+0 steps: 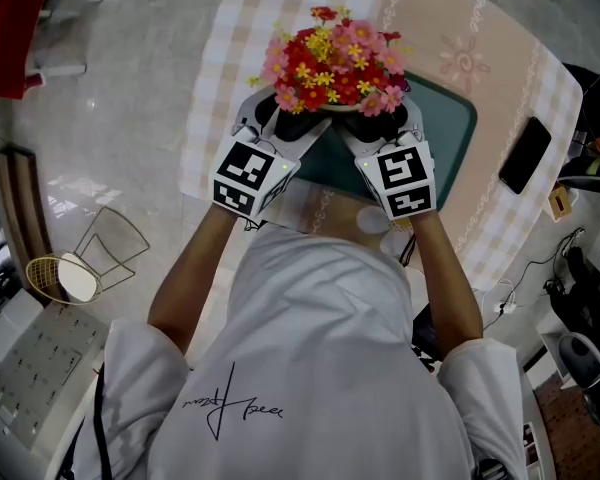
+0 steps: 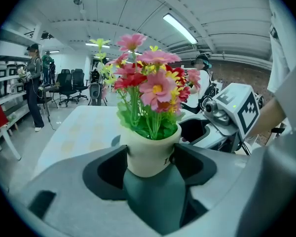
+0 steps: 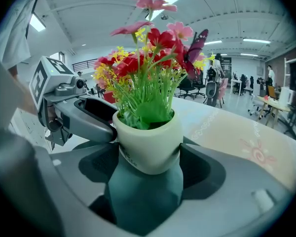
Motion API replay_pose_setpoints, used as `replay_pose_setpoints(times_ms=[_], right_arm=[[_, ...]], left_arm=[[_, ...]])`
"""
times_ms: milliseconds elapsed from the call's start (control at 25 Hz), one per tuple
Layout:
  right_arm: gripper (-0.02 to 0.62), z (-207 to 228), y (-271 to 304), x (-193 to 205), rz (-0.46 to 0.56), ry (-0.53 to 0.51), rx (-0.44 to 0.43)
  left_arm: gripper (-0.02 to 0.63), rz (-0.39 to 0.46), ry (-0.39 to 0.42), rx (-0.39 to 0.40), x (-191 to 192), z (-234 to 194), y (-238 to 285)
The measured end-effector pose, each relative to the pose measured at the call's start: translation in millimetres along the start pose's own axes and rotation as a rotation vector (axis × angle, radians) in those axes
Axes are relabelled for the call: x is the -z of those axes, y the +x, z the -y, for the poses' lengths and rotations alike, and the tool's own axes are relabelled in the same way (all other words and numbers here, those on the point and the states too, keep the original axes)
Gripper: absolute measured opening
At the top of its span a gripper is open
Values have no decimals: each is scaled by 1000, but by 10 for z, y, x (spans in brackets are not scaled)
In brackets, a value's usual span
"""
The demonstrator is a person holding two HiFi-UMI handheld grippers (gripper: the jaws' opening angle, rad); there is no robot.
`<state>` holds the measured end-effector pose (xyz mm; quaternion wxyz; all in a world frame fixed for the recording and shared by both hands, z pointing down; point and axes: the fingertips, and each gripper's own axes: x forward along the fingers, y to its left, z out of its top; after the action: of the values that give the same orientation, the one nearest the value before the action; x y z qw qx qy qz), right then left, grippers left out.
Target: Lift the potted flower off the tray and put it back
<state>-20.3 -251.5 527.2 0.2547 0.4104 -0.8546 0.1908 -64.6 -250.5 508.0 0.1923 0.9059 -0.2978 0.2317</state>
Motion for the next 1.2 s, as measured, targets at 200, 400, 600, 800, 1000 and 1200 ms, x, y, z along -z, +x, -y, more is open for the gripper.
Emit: replay_pose_setpoints(times_ms=[200, 400, 600, 800, 1000, 1200], right_arm=[[379, 1, -5, 6, -2, 2, 16], [380, 7, -3, -4, -2, 5, 21], [380, 6, -7, 0, -2, 9, 23], [380, -5, -29, 8, -5, 17, 24], [380, -3, -77, -29, 0, 7, 41], [380, -13, -115, -27, -5, 2, 42]], left_arm=[[287, 22, 11, -9, 3, -2, -11], [285, 20, 9, -10, -6, -11, -12], [285, 21, 12, -8, -8, -6, -11], [285, 26, 29, -9, -20, 18, -28], [284, 43, 28, 3, -52, 39, -46], [285, 27, 22, 10, -42, 68, -57]])
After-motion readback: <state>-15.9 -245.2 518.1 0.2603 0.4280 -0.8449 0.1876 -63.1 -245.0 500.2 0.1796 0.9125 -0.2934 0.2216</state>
